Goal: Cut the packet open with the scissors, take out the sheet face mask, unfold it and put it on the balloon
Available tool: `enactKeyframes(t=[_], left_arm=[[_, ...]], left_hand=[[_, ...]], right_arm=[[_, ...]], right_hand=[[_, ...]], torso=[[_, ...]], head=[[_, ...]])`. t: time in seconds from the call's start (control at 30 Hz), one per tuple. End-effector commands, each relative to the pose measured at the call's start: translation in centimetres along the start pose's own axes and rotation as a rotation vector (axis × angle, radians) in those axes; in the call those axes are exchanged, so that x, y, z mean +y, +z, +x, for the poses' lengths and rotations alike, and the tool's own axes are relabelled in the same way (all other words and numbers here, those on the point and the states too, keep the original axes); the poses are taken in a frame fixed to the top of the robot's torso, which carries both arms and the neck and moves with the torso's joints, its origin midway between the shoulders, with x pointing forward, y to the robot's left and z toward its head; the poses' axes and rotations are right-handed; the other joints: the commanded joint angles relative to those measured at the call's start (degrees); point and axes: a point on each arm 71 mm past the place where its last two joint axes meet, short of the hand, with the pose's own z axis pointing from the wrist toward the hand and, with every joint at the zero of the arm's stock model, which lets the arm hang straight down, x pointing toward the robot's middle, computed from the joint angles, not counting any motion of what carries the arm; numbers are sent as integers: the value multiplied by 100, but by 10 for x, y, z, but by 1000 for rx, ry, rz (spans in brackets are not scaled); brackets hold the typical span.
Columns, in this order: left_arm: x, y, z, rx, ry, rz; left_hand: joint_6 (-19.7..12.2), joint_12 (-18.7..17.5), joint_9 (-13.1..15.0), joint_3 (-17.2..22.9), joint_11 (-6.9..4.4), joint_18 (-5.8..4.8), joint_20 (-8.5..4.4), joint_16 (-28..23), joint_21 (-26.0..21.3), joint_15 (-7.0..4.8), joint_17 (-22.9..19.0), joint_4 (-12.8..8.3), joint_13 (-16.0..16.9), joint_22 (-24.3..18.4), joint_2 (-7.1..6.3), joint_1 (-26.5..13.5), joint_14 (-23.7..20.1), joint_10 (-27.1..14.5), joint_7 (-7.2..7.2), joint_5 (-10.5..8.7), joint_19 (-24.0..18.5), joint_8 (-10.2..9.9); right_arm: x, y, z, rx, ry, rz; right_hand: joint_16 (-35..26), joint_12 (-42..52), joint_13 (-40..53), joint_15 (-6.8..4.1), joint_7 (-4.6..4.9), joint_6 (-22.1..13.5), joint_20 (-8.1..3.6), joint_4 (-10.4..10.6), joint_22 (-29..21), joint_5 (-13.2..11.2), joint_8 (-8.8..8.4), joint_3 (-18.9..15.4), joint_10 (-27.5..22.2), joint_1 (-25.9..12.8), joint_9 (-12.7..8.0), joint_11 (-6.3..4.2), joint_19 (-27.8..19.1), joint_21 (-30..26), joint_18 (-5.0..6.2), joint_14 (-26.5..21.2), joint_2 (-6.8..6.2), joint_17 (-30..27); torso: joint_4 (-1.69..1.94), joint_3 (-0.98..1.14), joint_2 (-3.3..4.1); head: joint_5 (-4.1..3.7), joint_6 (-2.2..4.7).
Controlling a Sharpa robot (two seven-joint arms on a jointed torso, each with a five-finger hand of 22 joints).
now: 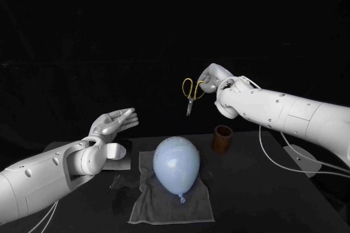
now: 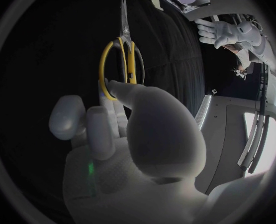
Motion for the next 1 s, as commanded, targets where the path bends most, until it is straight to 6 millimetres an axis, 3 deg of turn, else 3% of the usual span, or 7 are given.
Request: enactKeyframes(t=[0.03, 0.1, 0.17, 0.33, 0.63, 0.8, 1.0], left_arm=[[-7, 7, -3, -5, 28, 26], [-9, 10, -6, -16, 49, 35], [-12, 13, -10, -37, 90, 42], [-20, 19, -21, -99, 189, 58], [-27, 24, -24, -129, 235, 65], [-29, 25, -23, -131, 239, 66], [-28, 27, -20, -119, 238, 47]], left_hand=[[-150, -5, -15, -70, 18, -158, 9, -144, -208, 45, -86, -13, 9, -41, -16, 65, -158, -196, 206, 14, -548, -59], [-192, -5, -14, -91, 9, -223, 5, -254, -329, 57, -212, -16, 10, -71, -22, 71, -449, -249, 198, 15, -921, -72], [-217, -2, -8, -122, 17, -285, 5, -348, -427, 80, -317, -13, 12, -94, -37, 63, -681, -280, 200, 14, -1236, -77], [-166, 41, 23, -210, 79, -286, -2, -355, -395, 100, -321, 24, 25, -63, -90, -32, -556, -176, 234, 14, -1076, -49], [-132, 48, 37, -238, 62, -285, -1, -349, -405, 94, -319, 29, 26, -68, -113, -60, -498, -139, 259, 14, -1123, -36], [-114, 51, 44, -246, 55, -292, 1, -357, -425, 91, -331, 29, 26, -78, -118, -67, -514, -122, 272, 14, -1205, -28], [-146, 46, 40, -260, 50, -304, 1, -372, -449, 90, -349, 30, 23, -89, -125, -79, -537, -114, 297, 13, -1288, -35]], right_arm=[[3, -1, 12, -64, 73, 27], [8, -2, 22, -59, 94, 29], [13, -4, 34, -46, 119, 33], [28, -9, 63, -20, 196, 50], [46, -15, 88, -109, 357, 101], [52, -19, 97, -107, 418, 123], [58, -26, 111, -60, 501, 167]], right_hand=[[-36, -8, 5, -42, -5, -36, 13, -13, -2, 25, 29, 37, 324, 10, 11, -279, -35, -28, 51, 91, 62, -10], [-35, -9, 5, -42, -5, -37, 13, -18, -6, 25, 30, 43, 324, 8, 13, -279, -37, -31, 52, 92, 63, -6], [-38, -10, 4, -42, -3, -42, 13, -30, -14, 24, 30, 57, 323, 1, 19, -278, -43, -37, 54, 91, 65, -13], [-37, -11, 4, -42, -2, -45, 13, -36, -22, 19, 31, 64, 324, -6, 23, -277, -48, -41, 56, 92, 66, -11], [-25, -9, 4, -42, -3, -51, 12, -64, 9, 18, 37, 94, 332, -23, 40, -278, -35, -22, 51, 98, 78, 17], [-26, -9, 4, -43, -3, -52, 12, -75, 22, 18, 39, 103, 334, -28, 46, -279, -30, -15, 49, 99, 79, 13], [-33, -11, 3, -43, -2, -57, 11, -88, -14, 18, 39, 114, 332, -36, 52, -277, -51, -37, 57, 95, 80, -7]], torso=[[10, 0, 2], [13, 2, 1], [17, 5, 6], [5, -4, 15], [56, -76, 52], [63, -100, 68], [63, -85, 61]], head=[[109, 8], [140, 8], [231, 13], [372, 17], [534, 45], [612, 64], [665, 67]])
